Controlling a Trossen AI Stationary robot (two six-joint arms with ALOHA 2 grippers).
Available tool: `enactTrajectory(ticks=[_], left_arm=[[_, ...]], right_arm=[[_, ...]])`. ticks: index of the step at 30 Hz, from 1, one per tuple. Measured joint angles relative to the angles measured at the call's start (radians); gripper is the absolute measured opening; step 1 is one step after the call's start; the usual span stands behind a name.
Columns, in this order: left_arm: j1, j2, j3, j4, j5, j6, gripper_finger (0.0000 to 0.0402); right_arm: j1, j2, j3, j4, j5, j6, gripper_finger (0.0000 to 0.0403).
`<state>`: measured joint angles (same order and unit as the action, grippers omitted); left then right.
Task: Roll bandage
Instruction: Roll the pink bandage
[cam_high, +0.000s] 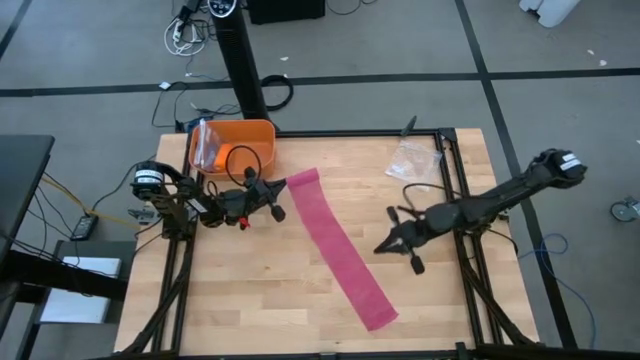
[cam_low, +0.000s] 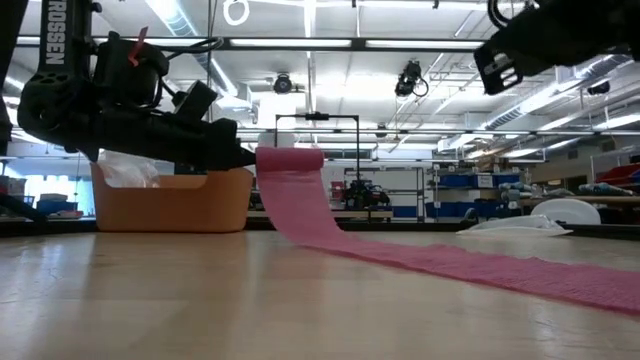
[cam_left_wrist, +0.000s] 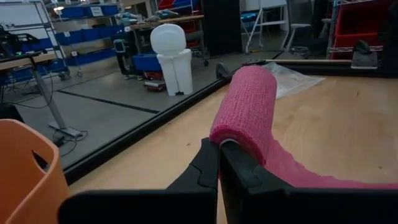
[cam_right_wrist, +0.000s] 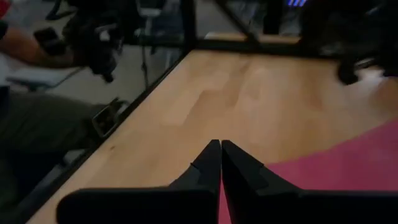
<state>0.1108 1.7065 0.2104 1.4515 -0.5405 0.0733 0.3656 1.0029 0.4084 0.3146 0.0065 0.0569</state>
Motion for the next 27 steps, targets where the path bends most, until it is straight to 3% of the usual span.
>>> enactTrajectory(ticks=[6, 10, 15, 27], left_arm=[[0.0, 0.0, 0.0, -0.033, 0.046, -0.008, 0.0005], [-0.002, 0.0, 0.0, -0.034, 0.073, -0.025, 0.0005], [-0.002, 0.0, 0.0, -0.037, 0.091, -0.025, 0.0005], [-0.002, 0.0, 0.0, -0.048, 0.127, -0.028, 0.0005]], right_arm=[[0.141, 0.147, 0.2, -0.229, 0.047, 0.05, 0.0055], [0.225, 0.266, 0.325, -0.388, 0.142, 0.178, 0.0061], [0.332, 0.435, 0.458, -0.569, 0.14, 0.317, 0.0067], [0.462, 0.757, 0.695, -0.698, 0.098, 0.467, 0.0144]])
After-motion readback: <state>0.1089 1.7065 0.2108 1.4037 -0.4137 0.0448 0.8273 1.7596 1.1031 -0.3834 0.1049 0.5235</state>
